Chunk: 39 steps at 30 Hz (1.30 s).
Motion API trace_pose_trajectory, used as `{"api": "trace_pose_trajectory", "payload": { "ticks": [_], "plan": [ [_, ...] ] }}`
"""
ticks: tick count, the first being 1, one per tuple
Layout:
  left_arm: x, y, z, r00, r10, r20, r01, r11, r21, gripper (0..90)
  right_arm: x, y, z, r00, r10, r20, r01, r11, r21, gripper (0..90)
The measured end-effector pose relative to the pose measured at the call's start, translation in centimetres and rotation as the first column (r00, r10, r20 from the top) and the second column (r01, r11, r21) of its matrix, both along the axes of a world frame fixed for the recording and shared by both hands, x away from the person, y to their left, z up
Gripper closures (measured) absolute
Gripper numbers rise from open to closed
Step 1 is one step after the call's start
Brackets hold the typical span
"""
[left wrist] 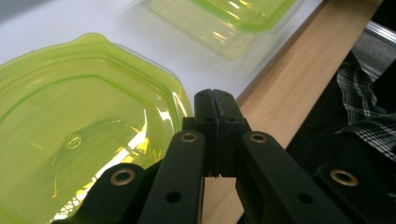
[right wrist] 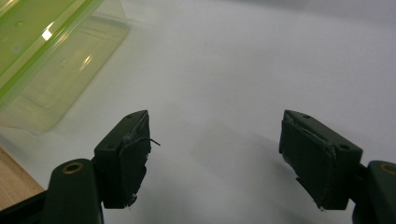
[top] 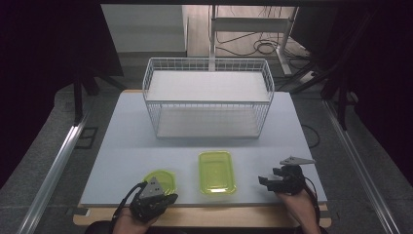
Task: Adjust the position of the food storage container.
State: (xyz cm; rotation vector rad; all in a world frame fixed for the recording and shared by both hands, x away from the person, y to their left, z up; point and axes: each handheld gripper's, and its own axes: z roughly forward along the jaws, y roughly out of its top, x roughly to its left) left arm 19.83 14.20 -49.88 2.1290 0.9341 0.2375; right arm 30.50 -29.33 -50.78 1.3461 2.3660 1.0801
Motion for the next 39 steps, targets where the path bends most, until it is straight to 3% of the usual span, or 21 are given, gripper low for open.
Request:
{"api": "trace_pose_trajectory", "payload": {
  "ticks": [12,16,29,34,39],
  "plan": [
    [1.8,2.8,0.0,0.9983,0.058,0.002,-0.058,0.998,0.025,89.8,0.0,0.1,-0.1,1.0,0.001,-0.006,-0.001,1.0,0.006,24.6],
    [2.6,4.4,-0.1,0.9948,0.101,-0.002,-0.101,0.9946,0.02,89.8,0.0,0.1,0.0,1.0,0.002,-0.005,-0.002,1.0,0.007,24.6],
    [4.9,7.6,-0.2,0.9875,0.156,0.017,-0.157,0.9867,0.042,89.8,0.0,0.2,0.1,1.0,0.007,0.006,-0.008,1.0,0.016,24.6],
    [5.8,9.0,-0.4,0.982,0.189,0.008,-0.189,0.9819,0.014,89.8,-0.1,0.2,0.1,0.9999,0.007,0.007,-0.008,1.0,0.017,24.7],
    [5.4,8.5,0.0,0.9822,0.185,0.031,-0.185,0.9827,-0.006,89.5,-0.1,0.2,0.1,0.9999,0.007,0.01,-0.007,1.0,0.016,24.7]
  ]
}}
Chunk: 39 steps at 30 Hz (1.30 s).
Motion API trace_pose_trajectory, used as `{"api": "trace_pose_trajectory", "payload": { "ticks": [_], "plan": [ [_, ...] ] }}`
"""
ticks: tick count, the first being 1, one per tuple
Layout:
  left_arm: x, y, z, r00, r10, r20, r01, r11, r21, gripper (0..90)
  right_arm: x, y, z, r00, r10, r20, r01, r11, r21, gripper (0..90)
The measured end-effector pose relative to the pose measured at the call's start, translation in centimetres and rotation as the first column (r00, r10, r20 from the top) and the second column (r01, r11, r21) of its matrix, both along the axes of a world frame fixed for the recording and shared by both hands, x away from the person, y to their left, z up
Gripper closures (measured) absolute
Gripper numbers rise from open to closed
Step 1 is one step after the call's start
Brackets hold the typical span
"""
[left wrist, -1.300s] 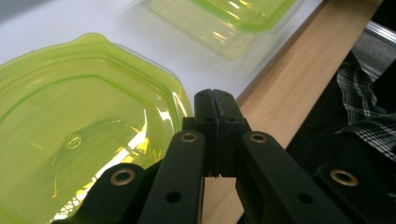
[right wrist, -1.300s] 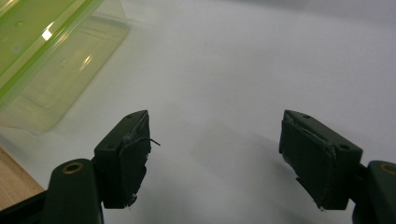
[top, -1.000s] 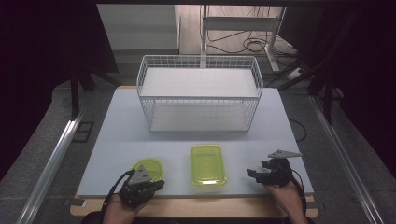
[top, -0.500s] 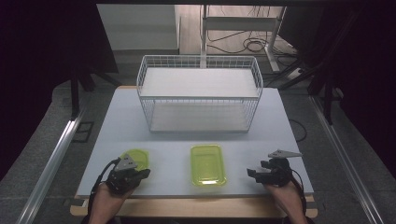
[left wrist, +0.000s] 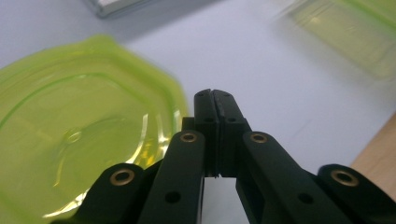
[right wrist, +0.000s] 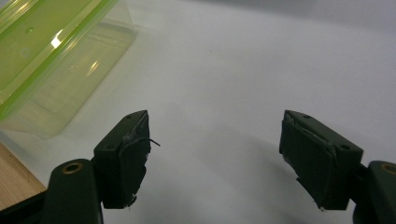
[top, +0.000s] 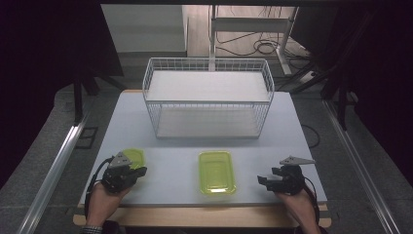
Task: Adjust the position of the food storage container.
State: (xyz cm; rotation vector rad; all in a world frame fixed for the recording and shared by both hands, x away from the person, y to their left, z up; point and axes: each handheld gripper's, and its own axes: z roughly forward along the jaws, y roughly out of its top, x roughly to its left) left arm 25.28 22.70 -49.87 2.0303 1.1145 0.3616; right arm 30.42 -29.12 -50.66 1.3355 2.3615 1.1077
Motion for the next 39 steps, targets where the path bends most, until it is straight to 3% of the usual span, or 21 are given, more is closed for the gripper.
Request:
{"api": "trace_pose_trajectory", "payload": {
  "ticks": [4,7,9,10,16,21,25,27,30,36,38,39],
  "plan": [
    [-0.6,-1.6,0.7,0.9987,-0.04,0.03,0.041,0.9986,-0.034,89.2,0.0,0.0,0.0,1.0,-0.001,0.006,0.001,1.0,0.001,24.9],
    [-0.6,-3.2,0.4,0.9955,-0.093,0.02,0.093,0.9949,-0.039,88.9,-0.1,0.1,0.1,0.9999,-0.007,0.009,0.007,1.0,0.005,25.9],
    [-0.5,-5.2,-0.1,0.9891,-0.147,0.004,0.147,0.9888,-0.026,88.8,-0.1,0.1,0.1,0.9999,-0.003,0.01,0.003,1.0,0.008,28.0],
    [-0.5,-5.2,-0.1,0.9891,-0.147,0.004,0.147,0.9888,-0.026,88.9,-0.1,0.1,0.1,0.9999,-0.003,0.01,0.003,1.0,0.008,28.0],
    [0.1,-8.9,-1.1,0.9687,-0.246,-0.032,0.246,0.9692,-0.018,88.9,-0.3,0.2,0.4,0.9998,0.016,0.013,-0.016,1.0,0.013,36.7],
    [0.5,-11.7,-2.0,0.9483,-0.312,-0.059,0.311,0.9501,-0.018,88.9,-0.6,0.7,0.7,0.9984,0.053,0.017,-0.053,0.999,0.012,48.8],
    [0.6,-13.3,-2.3,0.936,-0.345,-0.069,0.345,0.9385,-0.01,88.9,-1.0,1.3,1.0,0.9958,0.09,0.013,-0.09,0.996,0.002,59.5],
    [0.7,-14.1,-2.6,0.9288,-0.362,-0.078,0.362,0.932,-0.025,88.9,-1.3,1.9,1.2,0.9922,0.124,0.013,-0.124,0.992,-0.004,67.8],
    [0.7,-14.8,-2.7,0.9255,-0.37,-0.082,0.368,0.9291,-0.033,88.8,-1.6,2.2,1.4,0.9892,0.146,0.013,-0.146,0.989,-0.007,72.0],
    [1.0,-17.1,-3.1,0.9088,-0.409,-0.083,0.399,0.9102,-0.109,88.0,-2.0,3.1,1.4,0.9819,0.189,0.005,-0.189,0.982,-0.029,79.0],
    [1.2,-17.6,-3.2,0.9043,-0.419,-0.08,0.41,0.9051,-0.114,88.1,-2.1,3.3,1.4,0.9806,0.196,0.004,-0.196,0.98,-0.033,80.3],
    [1.2,-17.8,-3.2,0.9054,-0.418,-0.077,0.408,0.906,-0.112,88.5,-2.2,3.4,1.5,0.9797,0.2,0.005,-0.2,0.979,-0.035,81.5]
  ]
}}
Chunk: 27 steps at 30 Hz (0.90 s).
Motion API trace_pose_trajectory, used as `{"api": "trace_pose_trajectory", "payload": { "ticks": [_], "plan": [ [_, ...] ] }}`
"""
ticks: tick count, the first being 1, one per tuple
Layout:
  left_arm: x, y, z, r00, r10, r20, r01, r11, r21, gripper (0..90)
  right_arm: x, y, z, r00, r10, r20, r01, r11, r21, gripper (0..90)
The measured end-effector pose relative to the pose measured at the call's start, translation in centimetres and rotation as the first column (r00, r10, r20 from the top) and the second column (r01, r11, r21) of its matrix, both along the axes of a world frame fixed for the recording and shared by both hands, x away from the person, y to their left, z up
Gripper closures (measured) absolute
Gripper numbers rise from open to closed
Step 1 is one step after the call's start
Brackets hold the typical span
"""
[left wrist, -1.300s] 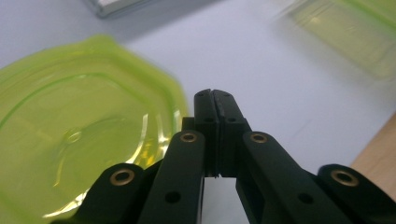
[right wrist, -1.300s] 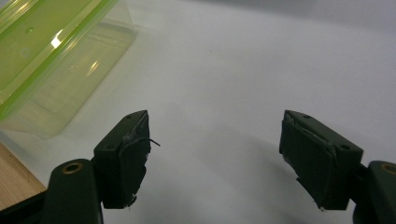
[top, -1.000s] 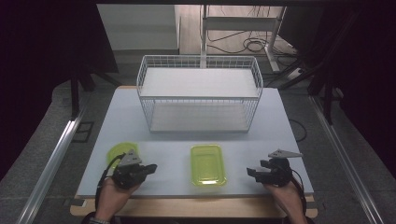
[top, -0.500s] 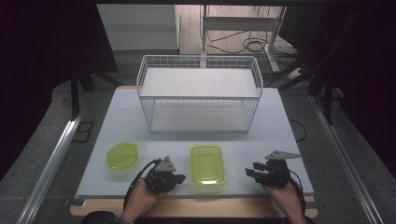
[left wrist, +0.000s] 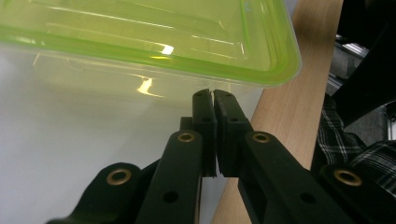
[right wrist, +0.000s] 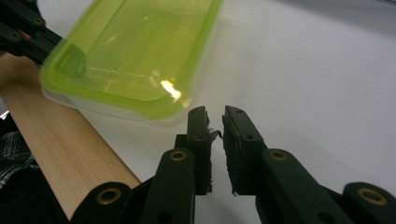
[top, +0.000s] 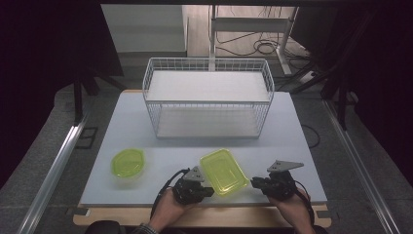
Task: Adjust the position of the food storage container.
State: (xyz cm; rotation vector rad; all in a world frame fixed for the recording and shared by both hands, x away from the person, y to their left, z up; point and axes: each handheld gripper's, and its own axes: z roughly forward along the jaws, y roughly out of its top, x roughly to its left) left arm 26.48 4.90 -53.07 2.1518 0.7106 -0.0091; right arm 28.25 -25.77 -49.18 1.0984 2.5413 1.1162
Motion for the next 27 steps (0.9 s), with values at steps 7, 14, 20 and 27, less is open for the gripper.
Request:
{"api": "trace_pose_trajectory", "payload": {
  "ticks": [7,14,20,27],
  "plan": [
    [1.4,3.2,1.4,0.9903,0.123,0.065,-0.125,0.9916,0.033,89.7,-0.1,0.2,0.1,1.0,-0.003,-0.004,0.003,1.0,0.006,85.1],
    [5.3,5.3,2.8,0.9644,0.239,0.114,-0.243,0.9699,0.022,89.8,-0.8,0.8,0.6,0.9999,-0.006,0.011,0.006,1.0,0.018,86.3],
    [8.7,4.5,3.0,0.9615,0.255,0.103,-0.258,0.9657,0.026,89.7,-1.5,1.3,0.9,0.9997,0.023,-0.006,-0.023,0.998,0.05,86.2],
    [10.6,3.2,1.8,0.9792,0.203,0.007,-0.203,0.9792,-0.001,89.6,-1.9,2.1,0.5,0.9981,0.059,-0.013,-0.059,0.998,0.026,85.2]
  ]
}}
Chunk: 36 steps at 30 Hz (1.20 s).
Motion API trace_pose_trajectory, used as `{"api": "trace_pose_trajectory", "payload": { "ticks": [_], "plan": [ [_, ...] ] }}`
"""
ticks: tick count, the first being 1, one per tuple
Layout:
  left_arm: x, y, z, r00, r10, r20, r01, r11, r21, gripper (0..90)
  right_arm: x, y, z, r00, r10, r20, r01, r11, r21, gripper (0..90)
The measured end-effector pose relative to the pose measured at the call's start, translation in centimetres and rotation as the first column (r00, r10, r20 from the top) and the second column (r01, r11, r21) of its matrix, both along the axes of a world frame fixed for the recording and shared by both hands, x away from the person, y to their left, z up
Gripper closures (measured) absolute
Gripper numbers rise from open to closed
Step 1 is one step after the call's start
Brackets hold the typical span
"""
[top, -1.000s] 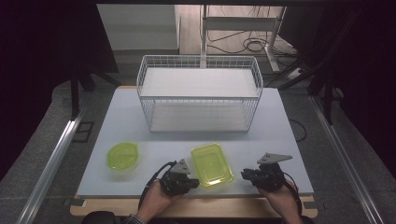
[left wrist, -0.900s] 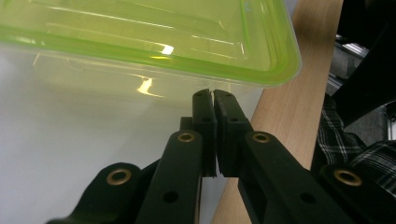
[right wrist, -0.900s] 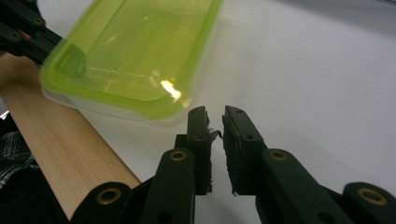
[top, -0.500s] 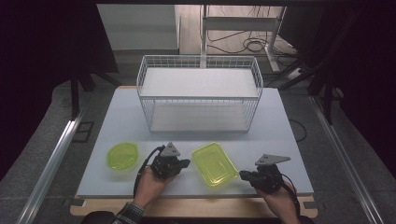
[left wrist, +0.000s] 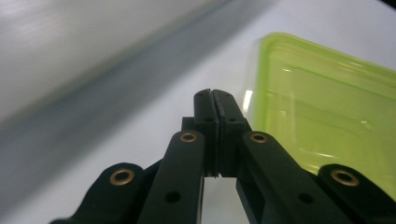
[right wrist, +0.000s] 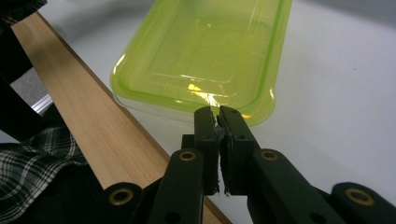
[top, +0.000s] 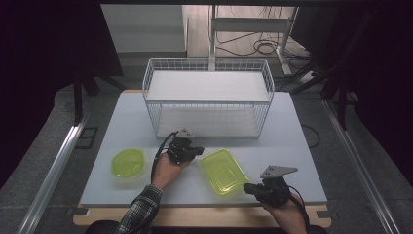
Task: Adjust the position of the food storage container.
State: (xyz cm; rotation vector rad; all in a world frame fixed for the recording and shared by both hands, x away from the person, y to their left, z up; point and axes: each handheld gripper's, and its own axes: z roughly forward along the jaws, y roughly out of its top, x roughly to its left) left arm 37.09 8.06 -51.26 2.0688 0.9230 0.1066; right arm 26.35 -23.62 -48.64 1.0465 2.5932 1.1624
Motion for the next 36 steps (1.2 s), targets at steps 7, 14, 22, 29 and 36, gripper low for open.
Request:
{"api": "trace_pose_trajectory", "payload": {
  "ticks": [7,14,22,29,36],
  "plan": [
    [-1.1,0.4,-0.2,0.9996,0.008,-0.029,-0.008,0.9999,-0.01,89.8,0.3,-0.4,0.1,0.9996,-0.025,0.015,0.025,1.0,-0.003,85.2],
    [-3.0,0.5,-0.1,0.999,0.008,-0.044,-0.008,1.0,-0.004,89.8,1.0,-0.5,0.3,0.9974,-0.06,0.041,0.06,0.998,-0.007,85.2],
    [-5.4,1.6,-0.3,0.9984,0.0,-0.057,0.001,1.0,0.005,89.4,0.6,-0.4,0.4,0.9973,-0.064,0.036,0.064,0.998,-0.007,83.8],
    [-7.3,2.3,-0.5,0.9979,-0.015,-0.063,0.016,0.9995,0.029,89.3,-0.8,-0.6,-0.2,0.998,-0.062,-0.009,0.062,0.997,-0.04,83.7],
    [-8.3,2.5,-0.4,0.9981,-0.003,-0.062,0.005,0.9995,0.032,89.2,0.2,-0.2,-0.9,0.9965,-0.076,-0.035,0.073,0.994,-0.076,83.7]
  ]
}}
